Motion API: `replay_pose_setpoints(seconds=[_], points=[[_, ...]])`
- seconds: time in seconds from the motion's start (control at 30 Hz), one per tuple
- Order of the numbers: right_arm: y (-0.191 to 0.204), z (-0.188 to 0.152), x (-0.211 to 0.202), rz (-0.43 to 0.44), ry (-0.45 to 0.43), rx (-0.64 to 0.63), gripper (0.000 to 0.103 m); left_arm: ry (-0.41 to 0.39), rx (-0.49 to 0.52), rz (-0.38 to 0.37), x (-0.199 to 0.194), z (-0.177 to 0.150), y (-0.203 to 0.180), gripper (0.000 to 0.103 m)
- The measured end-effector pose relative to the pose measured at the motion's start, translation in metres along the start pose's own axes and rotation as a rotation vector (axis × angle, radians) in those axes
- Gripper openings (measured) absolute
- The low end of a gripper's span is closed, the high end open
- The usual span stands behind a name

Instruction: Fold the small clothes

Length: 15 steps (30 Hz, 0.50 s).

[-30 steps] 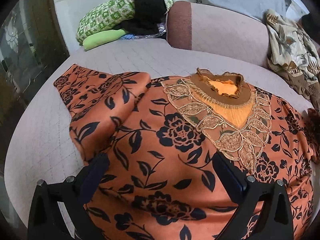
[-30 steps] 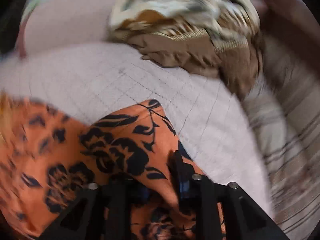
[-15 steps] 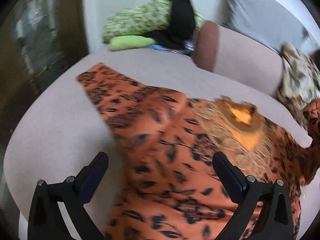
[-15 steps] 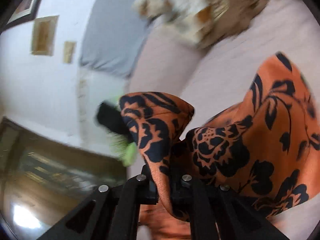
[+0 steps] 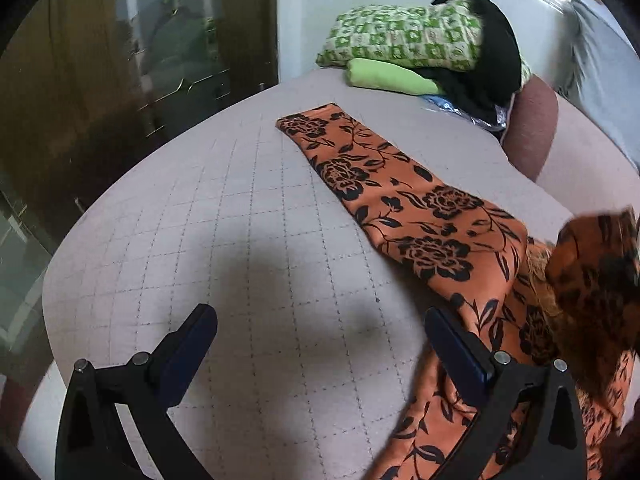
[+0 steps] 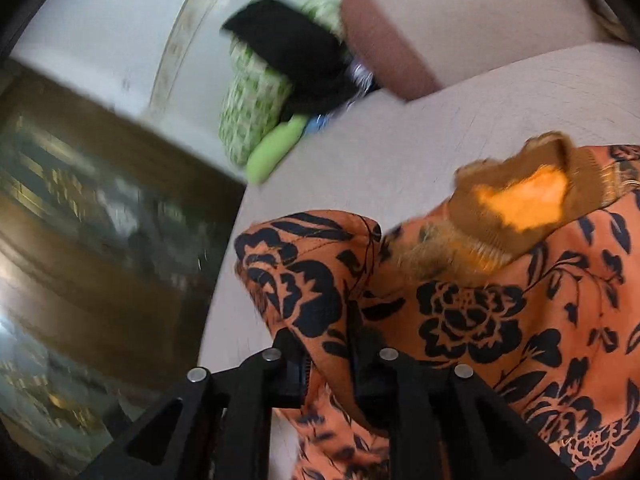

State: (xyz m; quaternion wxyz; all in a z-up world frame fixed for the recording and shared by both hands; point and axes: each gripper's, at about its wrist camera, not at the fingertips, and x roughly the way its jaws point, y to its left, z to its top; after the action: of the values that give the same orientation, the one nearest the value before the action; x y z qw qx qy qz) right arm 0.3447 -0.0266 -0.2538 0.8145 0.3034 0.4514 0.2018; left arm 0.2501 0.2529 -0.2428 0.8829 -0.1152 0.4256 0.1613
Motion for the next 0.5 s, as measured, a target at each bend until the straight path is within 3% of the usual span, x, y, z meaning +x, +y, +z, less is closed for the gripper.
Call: replay_pose_setpoints(seconds=[0.13, 0.33, 0.37, 0.4, 0.43, 0.47, 0.5], points=[[0.006, -0.013, -0.010, -0.021, 0.076, -0.135, 0.019, 0.012, -0.001, -0.015, 0.000, 0.001, -0.010, 0.103], [-0.005, -0.015, -0.019, 0.000, 0.071, -0.131, 0.027, 0.014, 0.036, -0.014, -0.003, -0.001, -0.032, 0.103], [-0.005, -0.013, -0.017, 0.003, 0.067, -0.113, 0.036, 0.013, 0.039, -0.011, -0.002, -0.002, -0.034, 0.103], [-0.007, -0.015, -0.022, 0.003, 0.059, -0.101, 0.060, 0.012, 0.044, -0.006, -0.002, -0.002, -0.035, 0.103], [-0.005, -0.014, -0.018, -0.013, 0.038, -0.100, 0.073, 0.012, 0.048, -0.003, -0.001, -0.002, -0.035, 0.103], [-0.004, -0.011, -0.015, -0.019, 0.003, -0.100, 0.084, 0.012, 0.051, 0.001, 0.000, -0.002, -0.034, 0.103], [-0.002, -0.012, -0.016, -0.023, -0.036, -0.102, 0.084, 0.013, 0.050, 0.003, 0.000, -0.001, -0.033, 0.103]])
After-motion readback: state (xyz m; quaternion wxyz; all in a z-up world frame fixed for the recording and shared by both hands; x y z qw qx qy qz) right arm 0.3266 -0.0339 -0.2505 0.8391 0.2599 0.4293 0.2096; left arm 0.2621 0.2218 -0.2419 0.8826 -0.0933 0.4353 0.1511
